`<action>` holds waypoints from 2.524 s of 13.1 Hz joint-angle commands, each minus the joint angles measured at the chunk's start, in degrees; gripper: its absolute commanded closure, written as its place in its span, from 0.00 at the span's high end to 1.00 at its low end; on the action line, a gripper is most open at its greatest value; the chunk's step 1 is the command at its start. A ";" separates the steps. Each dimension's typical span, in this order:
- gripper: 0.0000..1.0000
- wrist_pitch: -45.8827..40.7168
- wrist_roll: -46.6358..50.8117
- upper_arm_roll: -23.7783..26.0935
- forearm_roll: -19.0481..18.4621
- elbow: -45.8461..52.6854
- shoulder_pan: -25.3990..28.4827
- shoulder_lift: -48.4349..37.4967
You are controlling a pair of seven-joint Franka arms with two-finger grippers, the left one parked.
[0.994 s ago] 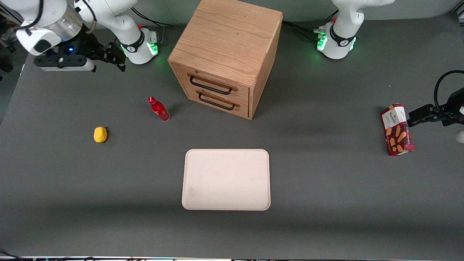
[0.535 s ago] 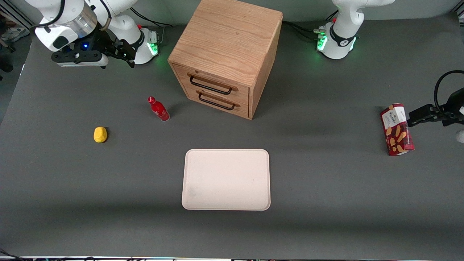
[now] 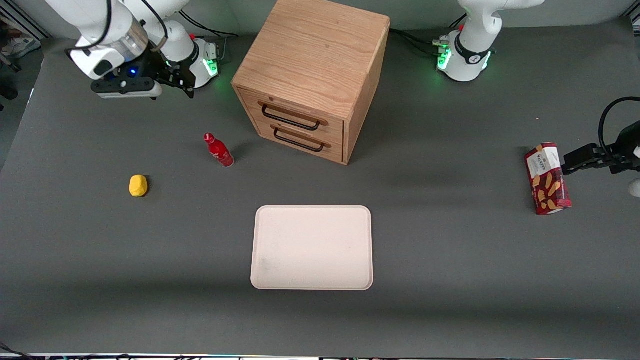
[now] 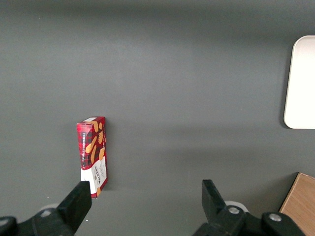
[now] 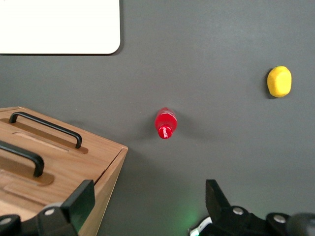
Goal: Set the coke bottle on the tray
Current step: 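Move the open right gripper toward the red Coca-Cola bottle, then lower the right gripper over the bottle and close on it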
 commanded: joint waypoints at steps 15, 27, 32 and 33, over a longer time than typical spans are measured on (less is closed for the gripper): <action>0.99 38.22 -2.55 -0.27 -4.39 -25.16 0.63 7.88; 0.59 41.85 -2.91 -0.27 -4.84 -27.80 0.45 9.12; 0.00 39.55 -2.91 -0.27 -4.76 -27.27 0.36 8.68; 0.00 39.29 -2.91 -0.27 -4.76 -27.19 0.36 8.68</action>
